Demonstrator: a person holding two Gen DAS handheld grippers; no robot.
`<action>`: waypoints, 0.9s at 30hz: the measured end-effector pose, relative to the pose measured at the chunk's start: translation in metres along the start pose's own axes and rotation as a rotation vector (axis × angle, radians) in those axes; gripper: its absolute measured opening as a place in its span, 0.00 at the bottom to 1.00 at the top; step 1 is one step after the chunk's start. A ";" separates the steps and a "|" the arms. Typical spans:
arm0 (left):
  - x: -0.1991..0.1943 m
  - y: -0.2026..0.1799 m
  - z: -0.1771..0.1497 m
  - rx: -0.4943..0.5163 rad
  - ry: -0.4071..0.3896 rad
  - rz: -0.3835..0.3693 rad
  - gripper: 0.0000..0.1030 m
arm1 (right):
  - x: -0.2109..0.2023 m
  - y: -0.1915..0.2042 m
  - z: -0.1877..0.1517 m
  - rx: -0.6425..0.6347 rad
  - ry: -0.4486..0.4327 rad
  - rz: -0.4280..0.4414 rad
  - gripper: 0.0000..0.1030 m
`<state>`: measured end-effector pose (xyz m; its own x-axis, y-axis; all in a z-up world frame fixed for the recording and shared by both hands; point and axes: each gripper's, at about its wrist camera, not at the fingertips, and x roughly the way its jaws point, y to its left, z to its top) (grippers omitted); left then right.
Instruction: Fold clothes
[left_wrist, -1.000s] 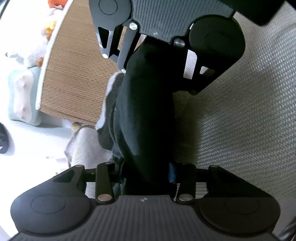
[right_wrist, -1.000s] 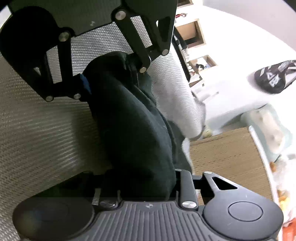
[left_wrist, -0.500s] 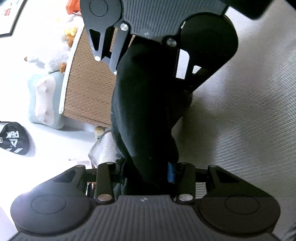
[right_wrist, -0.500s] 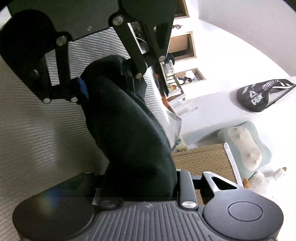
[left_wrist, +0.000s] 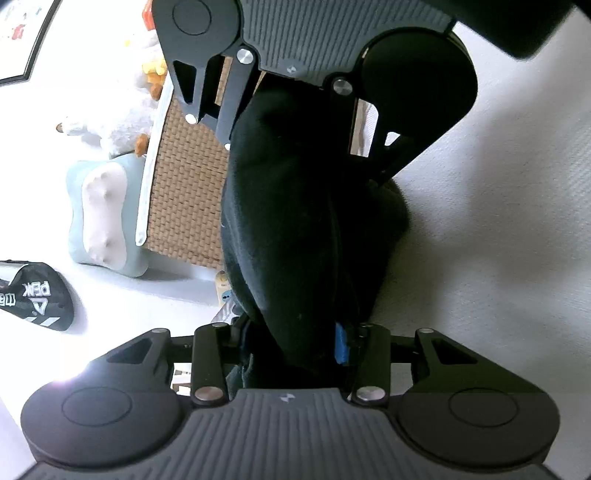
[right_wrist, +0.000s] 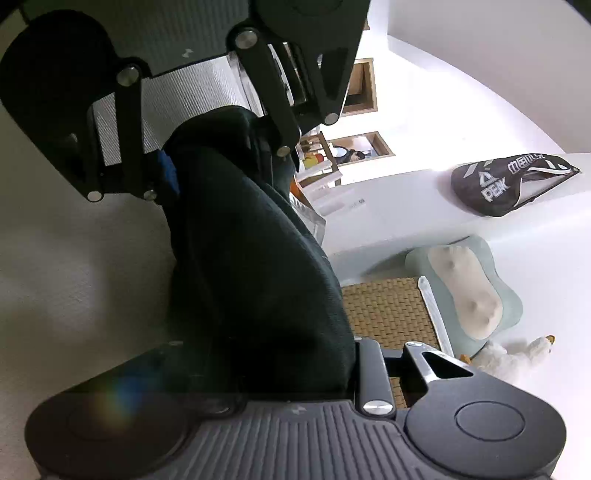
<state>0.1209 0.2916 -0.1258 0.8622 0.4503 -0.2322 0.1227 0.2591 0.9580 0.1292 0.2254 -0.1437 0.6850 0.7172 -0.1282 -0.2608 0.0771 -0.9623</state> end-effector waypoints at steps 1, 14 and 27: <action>0.004 -0.001 -0.001 0.000 0.002 0.002 0.43 | 0.003 0.000 -0.001 -0.001 0.004 -0.002 0.29; 0.093 0.008 -0.004 0.016 -0.018 0.003 0.44 | 0.054 -0.005 -0.007 0.023 0.051 -0.028 0.29; 0.139 0.015 -0.007 0.049 -0.029 -0.010 0.44 | 0.077 0.001 -0.016 0.033 0.076 -0.038 0.30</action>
<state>0.2386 0.3641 -0.1452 0.8747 0.4226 -0.2372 0.1544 0.2209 0.9630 0.1931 0.2696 -0.1587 0.7438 0.6591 -0.1107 -0.2550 0.1269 -0.9586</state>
